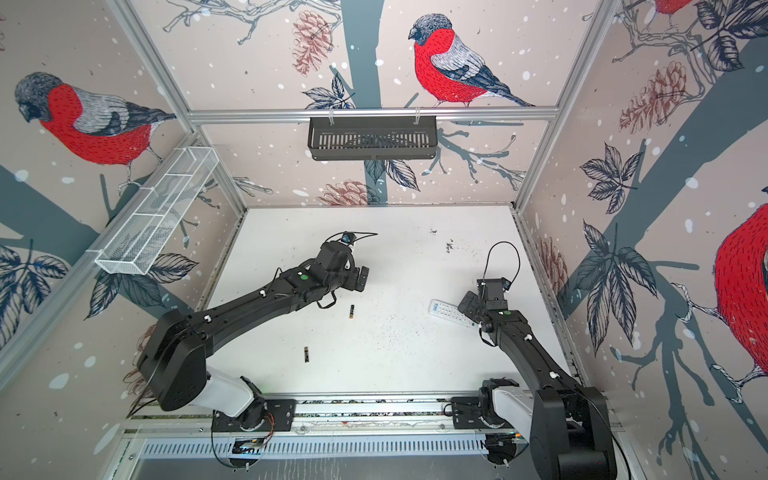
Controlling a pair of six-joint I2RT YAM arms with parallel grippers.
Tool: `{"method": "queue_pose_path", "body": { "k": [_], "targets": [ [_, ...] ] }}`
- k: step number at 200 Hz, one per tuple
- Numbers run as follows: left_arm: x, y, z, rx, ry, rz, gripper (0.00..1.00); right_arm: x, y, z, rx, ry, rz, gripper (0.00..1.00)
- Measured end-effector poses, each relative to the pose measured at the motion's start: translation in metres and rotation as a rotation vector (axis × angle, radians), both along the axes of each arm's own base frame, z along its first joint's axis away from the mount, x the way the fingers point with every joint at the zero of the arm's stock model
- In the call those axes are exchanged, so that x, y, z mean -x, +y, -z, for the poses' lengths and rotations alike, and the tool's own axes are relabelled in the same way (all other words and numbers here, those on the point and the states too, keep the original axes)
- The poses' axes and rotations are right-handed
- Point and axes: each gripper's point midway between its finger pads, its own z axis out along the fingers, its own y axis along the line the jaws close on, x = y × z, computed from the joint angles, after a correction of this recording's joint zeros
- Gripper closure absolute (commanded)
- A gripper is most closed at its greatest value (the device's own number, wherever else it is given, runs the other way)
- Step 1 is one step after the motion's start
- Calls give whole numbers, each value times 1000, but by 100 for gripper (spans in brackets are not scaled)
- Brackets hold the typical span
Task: Load the batteries into the remote control
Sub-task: 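Reach the right gripper to the white remote while the left gripper moves forward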
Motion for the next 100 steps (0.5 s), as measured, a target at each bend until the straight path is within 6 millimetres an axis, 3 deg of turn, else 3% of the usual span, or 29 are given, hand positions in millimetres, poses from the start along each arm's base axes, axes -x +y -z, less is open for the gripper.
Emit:
{"method": "queue_pose_path", "body": {
  "k": [68, 100],
  "targets": [
    [3, -2, -9, 18, -12, 20, 2, 2, 3, 23, -70, 70, -3, 1],
    [3, -2, -9, 19, -12, 21, 2, -12, 26, 17, -135, 7, -83, 1]
  ]
}}
